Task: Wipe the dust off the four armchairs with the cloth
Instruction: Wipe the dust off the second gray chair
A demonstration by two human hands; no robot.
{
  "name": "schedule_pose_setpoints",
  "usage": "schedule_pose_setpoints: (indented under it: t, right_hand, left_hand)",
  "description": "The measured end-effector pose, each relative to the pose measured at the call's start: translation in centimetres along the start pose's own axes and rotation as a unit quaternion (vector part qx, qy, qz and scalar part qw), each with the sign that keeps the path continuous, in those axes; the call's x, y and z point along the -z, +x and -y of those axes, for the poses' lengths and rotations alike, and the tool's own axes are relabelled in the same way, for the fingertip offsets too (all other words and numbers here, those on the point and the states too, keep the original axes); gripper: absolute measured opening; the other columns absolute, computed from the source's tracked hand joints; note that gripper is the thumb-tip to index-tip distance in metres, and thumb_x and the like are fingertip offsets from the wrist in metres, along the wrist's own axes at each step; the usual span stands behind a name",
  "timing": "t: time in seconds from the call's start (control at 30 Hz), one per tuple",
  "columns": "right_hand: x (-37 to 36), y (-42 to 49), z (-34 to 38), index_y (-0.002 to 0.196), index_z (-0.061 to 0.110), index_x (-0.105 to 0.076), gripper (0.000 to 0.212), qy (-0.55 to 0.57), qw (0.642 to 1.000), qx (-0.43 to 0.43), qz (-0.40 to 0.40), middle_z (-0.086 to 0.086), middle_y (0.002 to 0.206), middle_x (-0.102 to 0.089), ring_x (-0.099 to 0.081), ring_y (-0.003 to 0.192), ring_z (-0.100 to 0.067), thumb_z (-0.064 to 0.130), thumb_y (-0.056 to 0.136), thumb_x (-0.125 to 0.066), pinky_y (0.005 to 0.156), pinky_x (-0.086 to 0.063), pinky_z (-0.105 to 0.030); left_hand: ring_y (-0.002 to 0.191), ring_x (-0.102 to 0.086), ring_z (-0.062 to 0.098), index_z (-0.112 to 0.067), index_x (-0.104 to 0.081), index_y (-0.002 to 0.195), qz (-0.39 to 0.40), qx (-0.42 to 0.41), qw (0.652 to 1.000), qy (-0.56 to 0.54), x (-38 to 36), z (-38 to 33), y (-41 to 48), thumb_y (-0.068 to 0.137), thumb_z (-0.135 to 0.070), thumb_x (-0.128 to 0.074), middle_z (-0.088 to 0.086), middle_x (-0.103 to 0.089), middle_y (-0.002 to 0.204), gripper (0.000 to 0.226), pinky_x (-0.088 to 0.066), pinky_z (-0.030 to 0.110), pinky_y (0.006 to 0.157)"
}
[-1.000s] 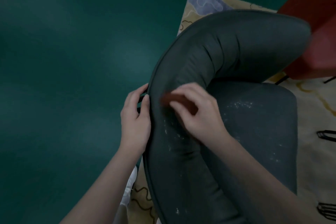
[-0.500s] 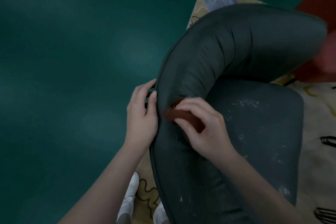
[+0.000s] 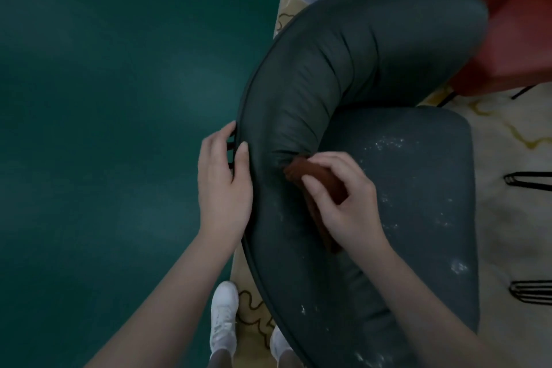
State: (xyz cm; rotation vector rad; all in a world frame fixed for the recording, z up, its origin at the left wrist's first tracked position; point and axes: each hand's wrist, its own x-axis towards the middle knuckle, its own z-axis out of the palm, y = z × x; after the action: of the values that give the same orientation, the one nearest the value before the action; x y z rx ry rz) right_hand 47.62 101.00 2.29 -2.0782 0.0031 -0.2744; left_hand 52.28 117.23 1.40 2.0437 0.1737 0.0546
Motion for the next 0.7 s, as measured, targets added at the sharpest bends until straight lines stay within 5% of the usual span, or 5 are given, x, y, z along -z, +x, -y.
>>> schedule_pose_setpoints:
  t: [0.13, 0.37, 0.5, 0.7]
  right_hand:
    - [-1.2, 0.7, -1.0, 0.102, 0.004, -0.068, 0.013, 0.021, 0.998, -0.041, -0.044, -0.004, 0.104, -0.063, -0.058, 0.101, -0.002, 0.009, 0.09, -0.067, 0.091, -0.042, -0.015]
    - [-0.9, 0.9, -3.4, 0.103, 0.006, -0.067, 0.011, 0.05, 0.996, -0.06, -0.044, -0.001, 0.105, -0.062, -0.058, 0.1, -0.004, 0.007, 0.092, -0.065, 0.09, -0.042, -0.015]
    - [-1.1, 0.8, -7.7, 0.106, 0.017, -0.065, 0.01, 0.122, 0.973, -0.184, -0.068, 0.0, 0.106, -0.064, -0.059, 0.1, -0.002, 0.015, 0.097, -0.06, 0.087, -0.043, -0.014]
    - [-3.8, 1.1, -14.0, 0.099, 0.021, -0.065, 0.01, 0.26, 0.901, -0.343, -0.052, -0.001, 0.099, -0.07, -0.064, 0.093, -0.01, 0.017, 0.1, -0.056, 0.082, -0.05, -0.019]
  left_hand:
    - [0.132, -0.039, 0.013, -0.015, -0.042, 0.145, 0.044, 0.005, 0.998, 0.046, -0.7, -1.6, 1.8, 0.102, -0.032, -0.049, 0.0, -0.043, 0.14, 0.047, -0.025, 0.013, 0.102]
    - [0.131, -0.037, 0.008, -0.014, -0.036, 0.149, 0.03, -0.017, 0.995, 0.093, -1.7, -1.8, 2.3, 0.099, -0.037, -0.053, 0.004, -0.04, 0.144, 0.057, -0.021, 0.007, 0.099]
    - [0.121, -0.034, -0.006, -0.018, -0.038, 0.148, 0.014, -0.016, 0.995, 0.102, -1.8, -2.1, 2.0, 0.099, -0.038, -0.052, -0.002, -0.041, 0.142, 0.055, -0.023, 0.009, 0.101]
    - [0.125, -0.038, -0.003, -0.023, -0.041, 0.146, 0.001, 0.002, 0.994, 0.106, -1.9, -2.0, 1.8, 0.098, -0.04, -0.052, -0.014, -0.041, 0.136, 0.053, -0.023, -0.002, 0.095]
